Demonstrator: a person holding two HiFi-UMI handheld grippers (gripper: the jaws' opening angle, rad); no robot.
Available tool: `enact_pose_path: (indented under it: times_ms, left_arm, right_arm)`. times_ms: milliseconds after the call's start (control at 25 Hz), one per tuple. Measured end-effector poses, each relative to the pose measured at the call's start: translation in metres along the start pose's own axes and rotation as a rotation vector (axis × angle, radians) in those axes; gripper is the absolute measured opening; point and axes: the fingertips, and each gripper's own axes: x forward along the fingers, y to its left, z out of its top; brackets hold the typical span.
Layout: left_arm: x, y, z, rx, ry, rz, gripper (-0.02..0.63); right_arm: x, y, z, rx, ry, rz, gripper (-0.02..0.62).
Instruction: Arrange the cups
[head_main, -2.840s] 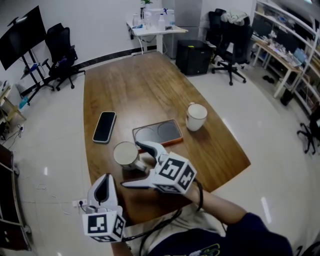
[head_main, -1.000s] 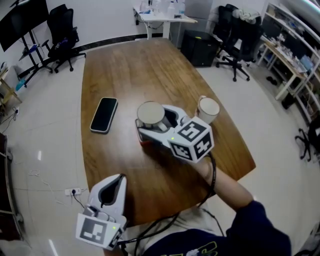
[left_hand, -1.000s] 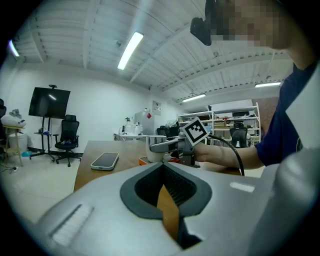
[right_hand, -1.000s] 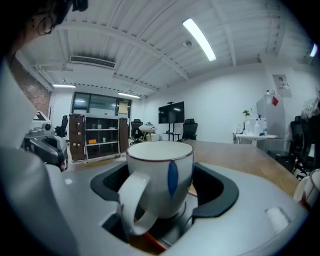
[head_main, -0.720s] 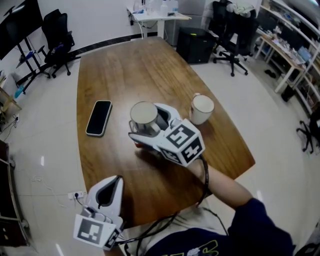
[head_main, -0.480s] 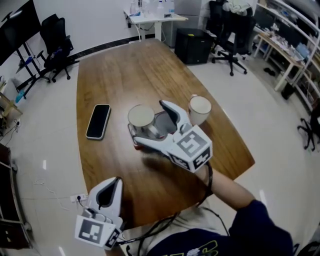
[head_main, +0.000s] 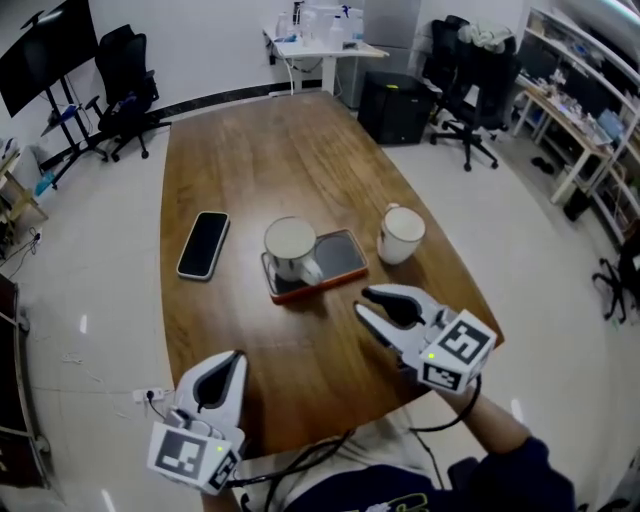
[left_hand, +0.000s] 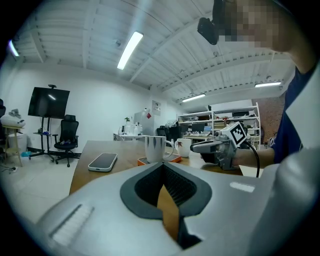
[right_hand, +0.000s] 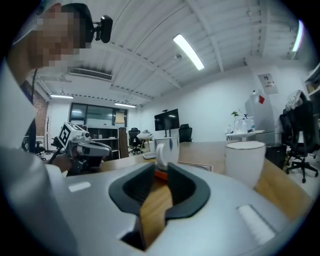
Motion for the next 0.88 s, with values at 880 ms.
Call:
enact_pose_path:
  times_ms: [880]
  left_arm:
    - [0.016,-0.032,0.002,0.012,0.010,-0.153,0.003]
  right_arm:
    - [-0.014,0.002,0.000,-0.017,0.025,0.051,0.021]
